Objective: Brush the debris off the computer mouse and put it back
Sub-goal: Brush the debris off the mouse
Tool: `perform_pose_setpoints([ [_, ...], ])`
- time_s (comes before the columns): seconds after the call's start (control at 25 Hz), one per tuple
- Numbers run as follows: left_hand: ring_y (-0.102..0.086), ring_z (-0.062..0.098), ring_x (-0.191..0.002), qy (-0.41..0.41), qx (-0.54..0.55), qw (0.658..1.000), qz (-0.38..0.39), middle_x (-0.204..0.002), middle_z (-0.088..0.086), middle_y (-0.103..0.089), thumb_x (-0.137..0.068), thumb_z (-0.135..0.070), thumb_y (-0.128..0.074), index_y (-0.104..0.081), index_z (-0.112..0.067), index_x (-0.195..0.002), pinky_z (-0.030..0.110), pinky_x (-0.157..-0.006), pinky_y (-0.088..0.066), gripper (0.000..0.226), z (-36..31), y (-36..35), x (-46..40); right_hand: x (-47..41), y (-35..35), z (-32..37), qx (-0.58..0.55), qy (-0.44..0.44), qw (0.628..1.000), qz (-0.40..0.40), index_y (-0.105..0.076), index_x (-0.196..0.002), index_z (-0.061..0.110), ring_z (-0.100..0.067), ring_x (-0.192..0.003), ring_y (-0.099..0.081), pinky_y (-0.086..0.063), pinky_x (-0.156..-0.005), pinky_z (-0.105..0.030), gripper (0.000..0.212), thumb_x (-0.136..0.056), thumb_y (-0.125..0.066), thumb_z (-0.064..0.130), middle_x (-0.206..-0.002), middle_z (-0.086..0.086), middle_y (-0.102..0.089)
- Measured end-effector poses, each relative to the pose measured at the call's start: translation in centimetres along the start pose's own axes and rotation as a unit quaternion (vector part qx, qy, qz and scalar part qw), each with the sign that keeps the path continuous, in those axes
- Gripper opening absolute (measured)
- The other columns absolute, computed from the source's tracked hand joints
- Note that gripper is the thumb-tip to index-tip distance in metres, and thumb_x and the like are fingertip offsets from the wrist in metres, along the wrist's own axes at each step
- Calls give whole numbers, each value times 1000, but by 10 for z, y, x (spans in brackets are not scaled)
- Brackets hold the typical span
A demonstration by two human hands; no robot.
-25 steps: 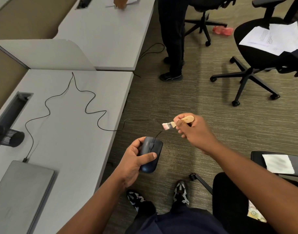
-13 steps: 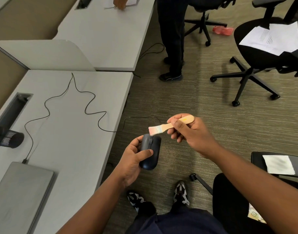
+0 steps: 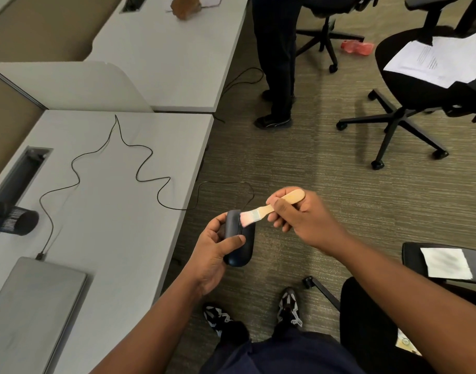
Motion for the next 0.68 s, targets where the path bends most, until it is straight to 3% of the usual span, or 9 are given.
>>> perform_pose_setpoints([
  [0.12,-72,28,-108,1,8,1000,0,-113,0,-80,-73,-2,-79,-63,-24,-135,47,-88,-61,68,-2,1,-1,0,5,0,12,19,997,-76,-72,-98,21,-14,-69,-70,-55,-61,-31,12,-104,-62,22,-81,-7,-78],
  [0.28,-70,24,-107,8,31,999,-6,-110,-4,-80,-73,-6,-79,-63,-25,-134,40,-84,-60,66,-3,-2,-2,-1,1,0,-73,1,997,14,-73,-107,9,-18,-72,-70,-56,-59,-25,17,-105,-62,22,-84,-8,-78],
  [0.52,-60,30,-116,26,81,996,-17,-137,13,-65,-80,-14,-72,-57,-18,-145,39,-80,-54,66,-4,-8,0,-1,1,-3,-51,-6,998,-43,-74,-104,16,-17,-72,-70,-54,-60,-28,12,-104,-63,22,-84,-7,-78],
  [0.68,-65,40,-112,45,145,988,26,-137,25,-64,-91,-15,-62,-54,-17,-147,46,-79,-60,57,-7,-9,1,2,-2,1,-79,11,997,17,-73,-110,17,-18,-75,-72,-57,-60,-26,12,-103,-64,22,-88,-8,-79],
])
Point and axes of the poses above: each hand's wrist, its own x-axis away from the middle knuckle, its own y-axis out of the back of the hand, z = x × y, the point moved 2 cm from there along -x, towards the middle knuckle
